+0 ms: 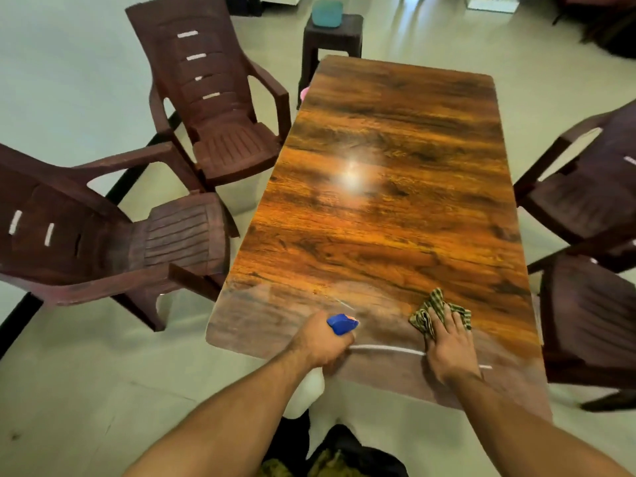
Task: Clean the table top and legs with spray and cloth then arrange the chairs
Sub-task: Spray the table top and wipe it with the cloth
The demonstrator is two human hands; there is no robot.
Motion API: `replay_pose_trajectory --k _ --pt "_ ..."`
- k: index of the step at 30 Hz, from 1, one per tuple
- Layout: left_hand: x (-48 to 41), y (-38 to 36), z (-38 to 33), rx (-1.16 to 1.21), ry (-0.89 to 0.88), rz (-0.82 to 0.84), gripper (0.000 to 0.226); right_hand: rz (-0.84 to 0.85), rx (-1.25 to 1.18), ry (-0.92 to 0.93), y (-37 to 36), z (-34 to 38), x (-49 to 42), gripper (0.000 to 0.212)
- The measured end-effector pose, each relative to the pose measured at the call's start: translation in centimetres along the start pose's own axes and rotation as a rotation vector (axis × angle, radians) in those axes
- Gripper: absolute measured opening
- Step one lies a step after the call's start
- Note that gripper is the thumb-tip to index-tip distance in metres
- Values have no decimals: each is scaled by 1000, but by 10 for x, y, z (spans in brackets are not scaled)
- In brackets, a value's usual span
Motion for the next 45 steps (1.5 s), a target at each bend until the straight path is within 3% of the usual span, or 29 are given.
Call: replay_pose_trajectory --k 4,9,16,18,20,24,29,34,45 --pt "15 -44 -7 19 5 23 43 17 24 -20 -7 -43 28 64" --pt "40 -85 -20 44 -13 39 13 -44 -154 -360 0 -125 59 64" --pt "52 -127 -34 0 6 72 21 -23 -221 -293 -4 -137 71 61" --pt "48 -129 -32 -56 6 35 40 -12 -238 -289 -3 -139 70 59" --pt "45 -122 -27 -97 19 -17 45 -7 -249 -281 -4 -139 71 59" --pt "50 -89 -17 -10 89 -146 17 -27 -255 -296 -2 -138 71 59" --pt "50 -52 6 83 107 -202 21 -51 -279 -332 -4 -134 72 60" --pt "68 -6 31 281 -13 -474 36 -107 -318 -418 -3 -125 73 61" --pt "105 37 151 464 40 -531 40 -143 -425 -573 -37 -14 78 57"
Point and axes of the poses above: each hand's wrist, its own x-axis away from the middle knuckle, its own y-axis out of the back of the hand, z = x × y, the point moved 7 cm from there along -x, towards the middle knuckle, and after that the axes turned 9 degrees about z, right-handed, at the moved point
